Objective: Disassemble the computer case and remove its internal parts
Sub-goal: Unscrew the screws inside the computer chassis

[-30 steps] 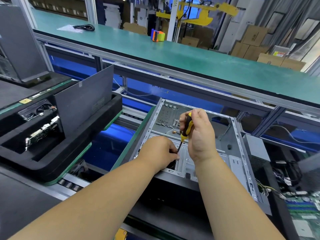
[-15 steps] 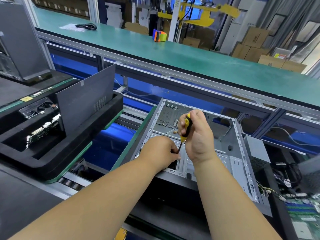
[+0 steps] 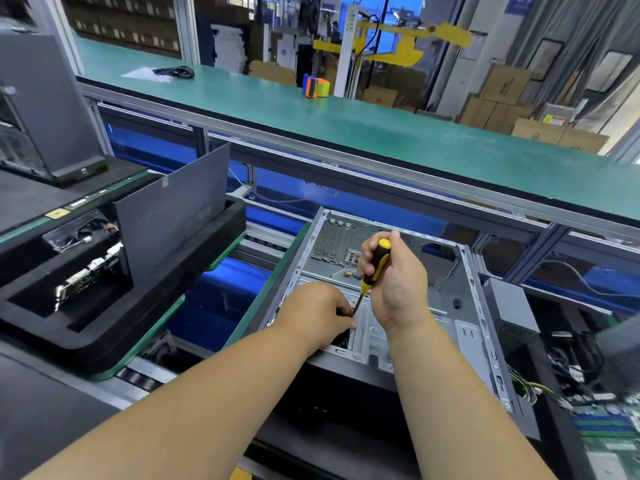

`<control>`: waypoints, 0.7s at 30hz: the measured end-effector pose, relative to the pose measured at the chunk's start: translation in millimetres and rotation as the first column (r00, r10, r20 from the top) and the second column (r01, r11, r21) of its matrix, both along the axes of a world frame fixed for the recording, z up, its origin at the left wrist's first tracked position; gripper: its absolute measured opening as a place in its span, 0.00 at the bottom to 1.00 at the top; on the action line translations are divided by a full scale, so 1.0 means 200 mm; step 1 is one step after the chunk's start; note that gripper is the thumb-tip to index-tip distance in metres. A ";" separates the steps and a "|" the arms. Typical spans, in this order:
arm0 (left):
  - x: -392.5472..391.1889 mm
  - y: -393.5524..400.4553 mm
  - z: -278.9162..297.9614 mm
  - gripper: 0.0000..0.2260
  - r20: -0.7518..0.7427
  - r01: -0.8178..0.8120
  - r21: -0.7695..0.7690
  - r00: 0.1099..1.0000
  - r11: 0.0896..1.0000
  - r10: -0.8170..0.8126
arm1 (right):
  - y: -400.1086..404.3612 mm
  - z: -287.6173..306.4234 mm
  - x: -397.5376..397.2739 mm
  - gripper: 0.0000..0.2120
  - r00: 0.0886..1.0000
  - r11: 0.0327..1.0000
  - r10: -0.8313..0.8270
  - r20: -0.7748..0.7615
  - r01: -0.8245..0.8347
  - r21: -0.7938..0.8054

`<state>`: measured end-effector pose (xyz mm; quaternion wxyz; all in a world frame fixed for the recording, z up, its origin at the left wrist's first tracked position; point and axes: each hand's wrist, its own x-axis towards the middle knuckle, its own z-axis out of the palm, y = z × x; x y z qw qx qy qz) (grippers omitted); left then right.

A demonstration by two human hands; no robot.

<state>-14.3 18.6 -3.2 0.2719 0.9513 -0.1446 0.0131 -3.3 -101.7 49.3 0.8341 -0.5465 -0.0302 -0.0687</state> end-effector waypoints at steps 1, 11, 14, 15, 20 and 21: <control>0.00 0.00 0.00 0.09 -0.002 -0.003 -0.003 1.000 1.000 0.003 | 0.01 -0.01 0.00 0.24 1.000 1.000 0.009 0.011 -0.010 0.020; 0.00 0.00 -0.01 0.09 0.000 -0.010 -0.010 1.000 1.000 0.010 | 0.01 -0.01 -0.03 0.09 0.998 0.985 -0.023 0.064 0.034 -0.172; 0.00 0.00 -0.01 0.09 0.001 -0.008 -0.018 1.000 1.000 0.008 | 0.02 0.02 -0.04 0.11 0.991 0.965 -0.127 0.037 0.132 -0.228; 0.00 0.00 -0.01 0.09 0.000 -0.008 -0.021 1.000 1.000 0.008 | 0.03 0.02 -0.04 0.12 0.988 0.961 -0.151 0.031 0.154 -0.228; 0.01 0.00 -0.01 0.09 -0.018 -0.001 -0.021 1.000 1.000 0.001 | 0.05 0.01 -0.05 0.19 0.989 0.962 -0.145 0.030 0.148 -0.230; 0.01 0.00 -0.01 0.08 -0.027 -0.001 -0.021 1.000 1.000 0.000 | 0.05 0.00 -0.04 0.20 0.993 0.973 -0.109 0.042 0.115 -0.201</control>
